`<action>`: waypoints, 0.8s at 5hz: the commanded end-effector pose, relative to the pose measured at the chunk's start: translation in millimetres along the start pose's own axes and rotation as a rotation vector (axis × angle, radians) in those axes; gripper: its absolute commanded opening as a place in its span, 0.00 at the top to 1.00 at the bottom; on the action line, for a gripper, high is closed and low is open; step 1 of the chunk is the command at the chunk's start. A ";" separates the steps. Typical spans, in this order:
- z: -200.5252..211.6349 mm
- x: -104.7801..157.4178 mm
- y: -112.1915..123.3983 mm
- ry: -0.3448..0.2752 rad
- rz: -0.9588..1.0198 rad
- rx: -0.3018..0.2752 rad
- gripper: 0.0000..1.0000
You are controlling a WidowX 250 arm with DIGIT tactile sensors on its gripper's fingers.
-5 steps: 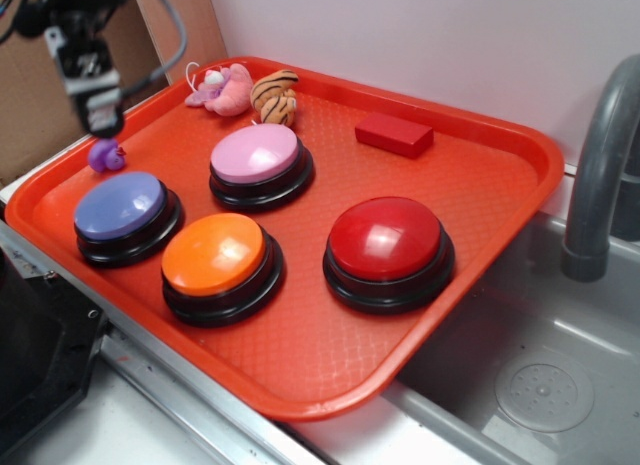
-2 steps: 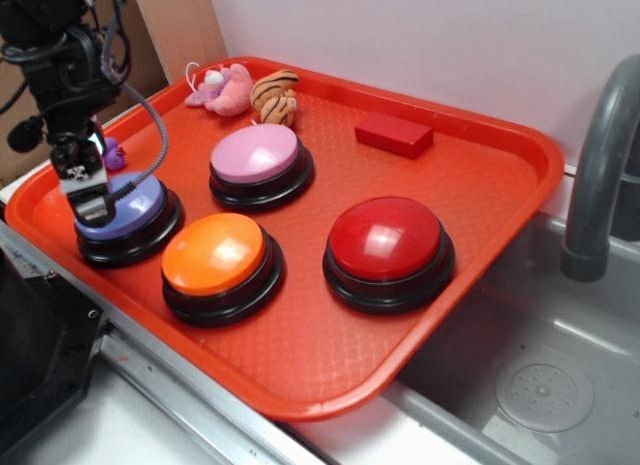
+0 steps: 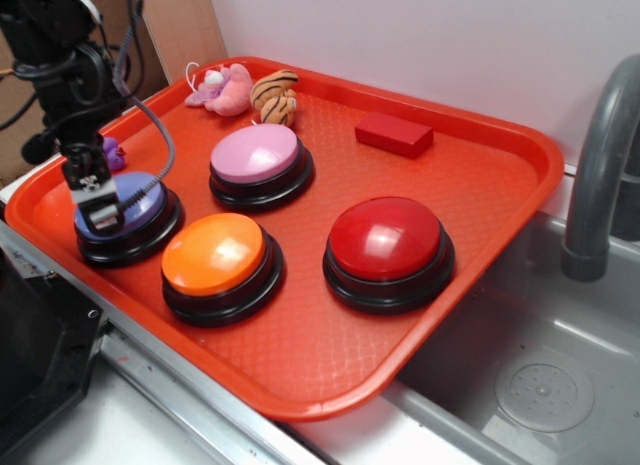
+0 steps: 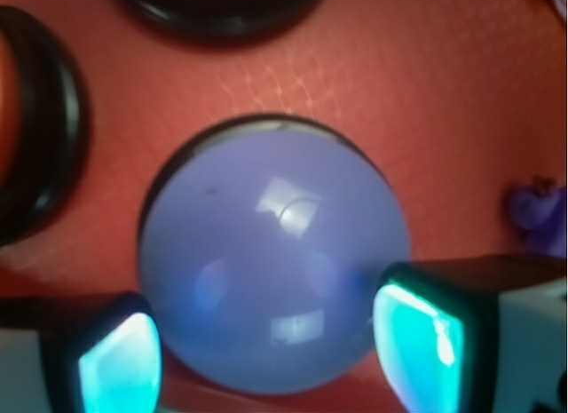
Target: Push the purple button.
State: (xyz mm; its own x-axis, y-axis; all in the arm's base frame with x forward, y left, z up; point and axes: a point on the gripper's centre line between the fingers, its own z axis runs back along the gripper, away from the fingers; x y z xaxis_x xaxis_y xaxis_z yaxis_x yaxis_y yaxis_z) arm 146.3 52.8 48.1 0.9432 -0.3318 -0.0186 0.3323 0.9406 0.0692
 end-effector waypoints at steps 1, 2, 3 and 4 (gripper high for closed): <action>-10.4 20.1 3.7 0.008 -0.005 0.026 0.00; -13.4 19.4 3.7 0.008 -0.010 0.013 0.00; -2.4 19.4 3.9 0.004 -0.016 0.026 0.00; 16.3 17.5 8.1 -0.006 -0.026 0.004 0.00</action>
State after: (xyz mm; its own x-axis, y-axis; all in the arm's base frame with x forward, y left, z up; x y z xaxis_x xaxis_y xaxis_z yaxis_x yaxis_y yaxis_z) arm 151.1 49.5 53.9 0.9338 -0.3534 -0.0567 0.3560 0.9335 0.0438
